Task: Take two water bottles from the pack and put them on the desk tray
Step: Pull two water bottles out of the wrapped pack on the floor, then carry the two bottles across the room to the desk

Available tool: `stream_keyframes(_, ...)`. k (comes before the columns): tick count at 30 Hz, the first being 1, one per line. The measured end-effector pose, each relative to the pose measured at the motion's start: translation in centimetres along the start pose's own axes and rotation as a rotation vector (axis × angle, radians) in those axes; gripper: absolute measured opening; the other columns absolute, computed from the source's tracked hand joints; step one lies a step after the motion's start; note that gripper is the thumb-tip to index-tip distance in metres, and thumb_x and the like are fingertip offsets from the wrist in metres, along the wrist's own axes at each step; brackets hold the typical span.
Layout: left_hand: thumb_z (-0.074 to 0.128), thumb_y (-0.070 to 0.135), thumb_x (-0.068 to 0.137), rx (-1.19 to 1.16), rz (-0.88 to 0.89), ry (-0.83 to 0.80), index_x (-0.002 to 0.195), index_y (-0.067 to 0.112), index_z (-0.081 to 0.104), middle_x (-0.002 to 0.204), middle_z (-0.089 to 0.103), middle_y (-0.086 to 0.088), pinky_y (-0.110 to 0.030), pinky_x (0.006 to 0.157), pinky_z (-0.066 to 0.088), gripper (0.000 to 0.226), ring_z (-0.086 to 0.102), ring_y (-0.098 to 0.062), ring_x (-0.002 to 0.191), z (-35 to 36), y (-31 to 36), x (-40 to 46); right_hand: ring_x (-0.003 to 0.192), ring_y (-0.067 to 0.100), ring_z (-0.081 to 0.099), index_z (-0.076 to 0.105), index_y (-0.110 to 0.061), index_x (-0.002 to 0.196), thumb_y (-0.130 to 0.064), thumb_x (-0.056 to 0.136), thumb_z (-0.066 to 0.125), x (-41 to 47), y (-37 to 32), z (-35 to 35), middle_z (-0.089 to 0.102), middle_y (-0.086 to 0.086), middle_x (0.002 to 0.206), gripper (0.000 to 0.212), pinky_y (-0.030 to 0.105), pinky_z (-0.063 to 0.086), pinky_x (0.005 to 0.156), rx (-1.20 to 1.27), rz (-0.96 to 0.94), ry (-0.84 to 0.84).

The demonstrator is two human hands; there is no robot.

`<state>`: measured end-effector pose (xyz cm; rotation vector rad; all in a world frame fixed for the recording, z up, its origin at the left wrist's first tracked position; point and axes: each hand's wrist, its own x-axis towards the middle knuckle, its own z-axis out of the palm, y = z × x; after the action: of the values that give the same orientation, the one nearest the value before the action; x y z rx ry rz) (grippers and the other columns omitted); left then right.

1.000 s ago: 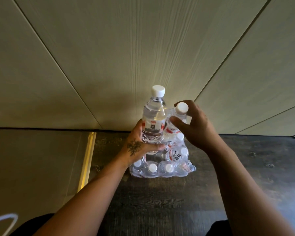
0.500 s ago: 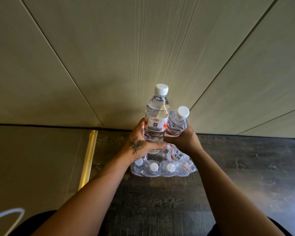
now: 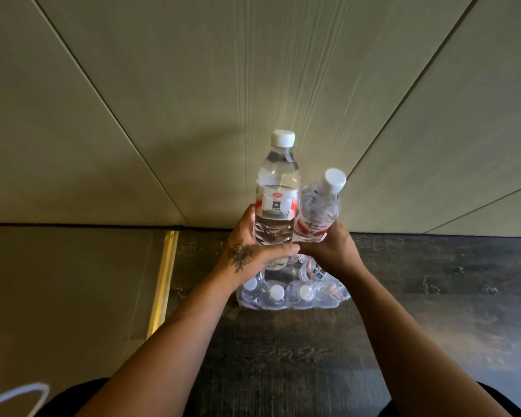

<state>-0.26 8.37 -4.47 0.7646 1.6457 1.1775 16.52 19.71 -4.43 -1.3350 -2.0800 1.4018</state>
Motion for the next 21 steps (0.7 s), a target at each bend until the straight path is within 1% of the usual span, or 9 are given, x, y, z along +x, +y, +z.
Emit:
stream_keyframes(1, 0.105, 0.034, 0.063, -0.021, 0.008, 0.01, 0.141, 0.044, 0.059, 0.128, 0.078, 0.023, -0.024, 0.097, 0.055, 0.091, 0.073, 0.006, 0.115, -0.1, 0.2, -0.2, 0.092, -0.018, 0.073, 0.072, -0.031, 0.121, -0.057, 0.057, 0.093, -0.1, -0.4, -0.3, 0.079, -0.034, 0.1, 0.073, 0.006, 0.056, 0.073, 0.007, 0.011, -0.012)
stream_keyframes(3, 0.104, 0.035, 0.062, -0.062, 0.021, 0.029, 0.134, 0.047, 0.062, 0.125, 0.08, 0.018, -0.029, 0.097, 0.057, 0.084, 0.075, 0.002, 0.113, -0.3, 0.9, -0.8, 0.098, -0.003, 0.078, 0.071, -0.028, 0.125, -0.046, 0.057, 0.098, -0.3, -1.0, -1.2, 0.083, -0.017, 0.108, 0.074, 0.028, 0.065, 0.086, 0.033, 0.034, -0.048)
stream_keyframes(5, 0.102, 0.038, 0.059, -0.105, 0.013, 0.052, 0.131, 0.041, 0.065, 0.123, 0.082, 0.013, -0.034, 0.097, 0.059, 0.081, 0.078, -0.003, 0.111, -0.6, 1.3, -1.7, 0.105, 0.01, 0.079, 0.07, -0.028, 0.127, -0.039, 0.056, 0.098, -1.1, -2.1, -2.0, 0.083, -0.008, 0.113, 0.076, 0.047, 0.063, 0.098, 0.05, 0.046, -0.089)
stream_keyframes(7, 0.1, 0.042, 0.056, -0.132, -0.008, 0.085, 0.131, 0.039, 0.065, 0.121, 0.083, 0.012, -0.036, 0.096, 0.06, 0.083, 0.079, -0.006, 0.111, -0.9, 2.0, -2.9, 0.109, 0.017, 0.078, 0.068, -0.028, 0.128, -0.039, 0.056, 0.095, -2.3, -3.3, -2.7, 0.083, -0.005, 0.115, 0.078, 0.054, 0.061, 0.102, 0.093, 0.058, -0.121)
stream_keyframes(11, 0.098, 0.045, 0.053, -0.173, -0.05, 0.129, 0.121, 0.046, 0.071, 0.116, 0.084, 0.009, -0.047, 0.099, 0.061, 0.073, 0.08, -0.013, 0.108, -1.4, 4.0, -5.4, 0.105, 0.013, 0.08, 0.064, -0.03, 0.132, -0.037, 0.063, 0.088, -5.3, -5.8, -3.2, 0.082, -0.005, 0.117, 0.074, 0.045, 0.062, 0.095, 0.218, 0.067, -0.153)
stream_keyframes(14, 0.094, 0.047, 0.053, -0.17, -0.064, 0.136, 0.109, 0.058, 0.072, 0.111, 0.083, 0.02, -0.035, 0.087, 0.057, 0.061, 0.079, 0.001, 0.099, -1.5, 5.8, -7.7, 0.106, 0.016, 0.08, 0.064, -0.027, 0.132, -0.04, 0.065, 0.084, -7.5, -7.1, -2.9, 0.082, -0.003, 0.117, 0.071, 0.044, 0.061, 0.096, 0.337, 0.122, -0.143)
stream_keyframes(16, 0.092, 0.049, 0.053, -0.176, -0.078, 0.148, 0.116, 0.053, 0.072, 0.109, 0.083, 0.025, -0.027, 0.083, 0.054, 0.066, 0.077, 0.007, 0.096, -1.5, 6.9, -9.3, 0.11, 0.021, 0.079, 0.064, -0.025, 0.133, -0.035, 0.072, 0.08, -8.8, -7.5, -2.5, 0.081, 0.0, 0.119, 0.064, 0.044, 0.061, 0.096, 0.405, 0.172, -0.146)
stream_keyframes(18, 0.091, 0.049, 0.052, -0.183, -0.082, 0.155, 0.121, 0.043, 0.071, 0.109, 0.083, 0.024, -0.02, 0.078, 0.057, 0.072, 0.077, 0.007, 0.096, -1.4, 7.7, -10.3, 0.111, 0.024, 0.078, 0.064, -0.022, 0.134, -0.029, 0.075, 0.075, -9.6, -7.7, -2.1, 0.081, 0.001, 0.117, 0.061, 0.036, 0.062, 0.087, 0.464, 0.216, -0.127)
stream_keyframes(21, 0.09, 0.048, 0.05, -0.181, -0.093, 0.153, 0.119, 0.04, 0.07, 0.106, 0.083, 0.023, -0.024, 0.078, 0.056, 0.073, 0.078, 0.006, 0.093, -1.4, 8.5, -11.2, 0.112, 0.027, 0.077, 0.061, -0.017, 0.138, -0.029, 0.075, 0.073, -10.2, -8.1, -1.7, 0.079, 0.005, 0.121, 0.065, 0.035, 0.061, 0.084, 0.536, 0.256, -0.093)
